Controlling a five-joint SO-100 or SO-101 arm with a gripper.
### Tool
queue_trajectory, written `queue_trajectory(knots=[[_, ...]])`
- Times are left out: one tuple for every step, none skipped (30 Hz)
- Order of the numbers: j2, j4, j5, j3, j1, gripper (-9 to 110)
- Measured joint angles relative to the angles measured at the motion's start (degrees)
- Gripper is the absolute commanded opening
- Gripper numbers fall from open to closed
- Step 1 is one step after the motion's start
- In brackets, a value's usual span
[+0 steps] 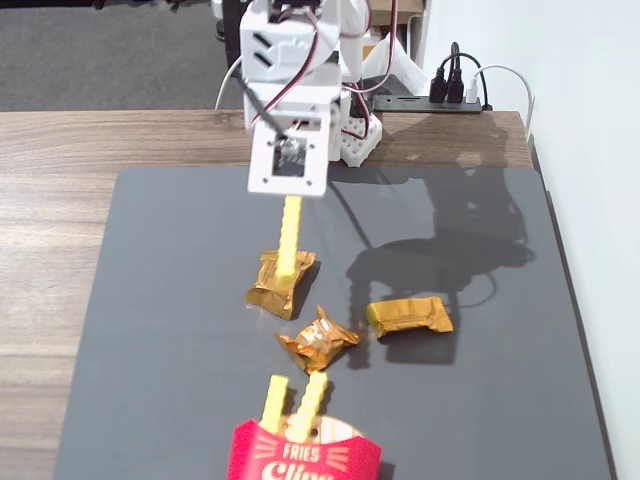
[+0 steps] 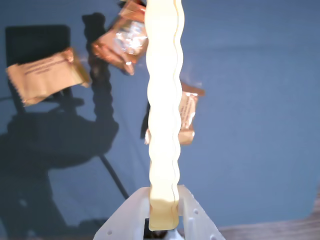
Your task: Grab a fry
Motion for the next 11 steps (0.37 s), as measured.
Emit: queue_trajectory(knots=[[0.09, 0.97, -0.44, -0.7, 0.26, 0], [0.26, 1.76, -0.7, -1.41, 0.7, 0], [0.26, 2.55, -0.97, -2.46, 0.79, 0], [0.26, 3.34, -1.23, -3.43, 0.7, 0], [0.26, 4.04, -1.32, -4.39, 0.44, 0], [0.26, 4.57, -1.41, -5.1, 0.26, 0], [0.26, 4.92, -1.49, -5.71, 0.26, 0], [0.26, 5.19, -1.49, -5.89, 0.35, 0], [0.26, 5.27, -1.49, -5.98, 0.62, 0], [0.26, 5.27, -1.49, -5.98, 0.62, 0], [0.26, 5.27, -1.49, -5.98, 0.62, 0]])
